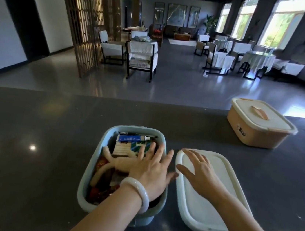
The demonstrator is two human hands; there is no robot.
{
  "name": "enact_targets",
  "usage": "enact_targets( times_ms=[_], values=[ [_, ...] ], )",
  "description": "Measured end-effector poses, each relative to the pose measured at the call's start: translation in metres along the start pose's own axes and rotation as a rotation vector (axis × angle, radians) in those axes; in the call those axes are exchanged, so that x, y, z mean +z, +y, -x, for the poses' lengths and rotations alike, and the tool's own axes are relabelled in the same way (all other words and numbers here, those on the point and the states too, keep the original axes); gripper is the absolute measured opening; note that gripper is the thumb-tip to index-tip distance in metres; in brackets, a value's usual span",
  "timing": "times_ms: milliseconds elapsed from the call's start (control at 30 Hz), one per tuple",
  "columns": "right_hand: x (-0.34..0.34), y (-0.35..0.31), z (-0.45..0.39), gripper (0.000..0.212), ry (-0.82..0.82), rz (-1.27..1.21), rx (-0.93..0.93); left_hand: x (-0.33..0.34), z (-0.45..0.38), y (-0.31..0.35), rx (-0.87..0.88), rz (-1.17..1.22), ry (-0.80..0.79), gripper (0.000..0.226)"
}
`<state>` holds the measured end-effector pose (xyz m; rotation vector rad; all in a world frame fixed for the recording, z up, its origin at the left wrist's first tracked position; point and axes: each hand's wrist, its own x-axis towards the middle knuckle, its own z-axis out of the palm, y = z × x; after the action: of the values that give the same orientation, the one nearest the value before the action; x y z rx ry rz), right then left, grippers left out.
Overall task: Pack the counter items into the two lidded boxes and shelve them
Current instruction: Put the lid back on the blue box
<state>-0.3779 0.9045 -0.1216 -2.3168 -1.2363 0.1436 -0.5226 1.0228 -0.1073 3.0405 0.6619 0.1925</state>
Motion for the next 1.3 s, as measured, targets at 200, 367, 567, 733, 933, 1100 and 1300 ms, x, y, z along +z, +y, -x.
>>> enact_targets(
  times_ms=[200, 367, 567, 733, 933, 1100, 1300],
  values=[
    [-0.017, 0.066, 0.026, 0.065, 0.030, 0.055, 0.193, 0.015, -0.022, 0.077, 0.008, 0.151, -0.088, 0.066],
    [-0.011, 0.116, 0.047, 0.066, -0.024, 0.099, 0.379, 0.053, -0.023, 0.116, -0.102, 0.269, -0.208, 0.067],
    [0.003, 0.157, 0.060, 0.063, 0.015, 0.059, 0.494, 0.090, -0.026, 0.109, -0.295, 0.275, -0.241, 0.077],
    [0.014, 0.174, 0.066, 0.073, 0.054, 0.088, 0.678, 0.105, -0.030, 0.099, -0.409, 0.379, -0.312, 0.075],
    [0.024, 0.170, 0.071, 0.058, 0.140, -0.043, 0.667, 0.108, -0.030, 0.101, -0.392, 0.532, -0.305, 0.076],
    [0.002, 0.160, 0.065, 0.059, 0.252, -0.264, 0.702, 0.089, -0.040, 0.113, -0.407, 0.680, -0.232, 0.078],
    [-0.057, 0.130, 0.050, 0.047, 0.407, -0.386, 0.710, 0.037, -0.060, 0.117, -0.305, 0.706, -0.038, 0.076]
  ],
)
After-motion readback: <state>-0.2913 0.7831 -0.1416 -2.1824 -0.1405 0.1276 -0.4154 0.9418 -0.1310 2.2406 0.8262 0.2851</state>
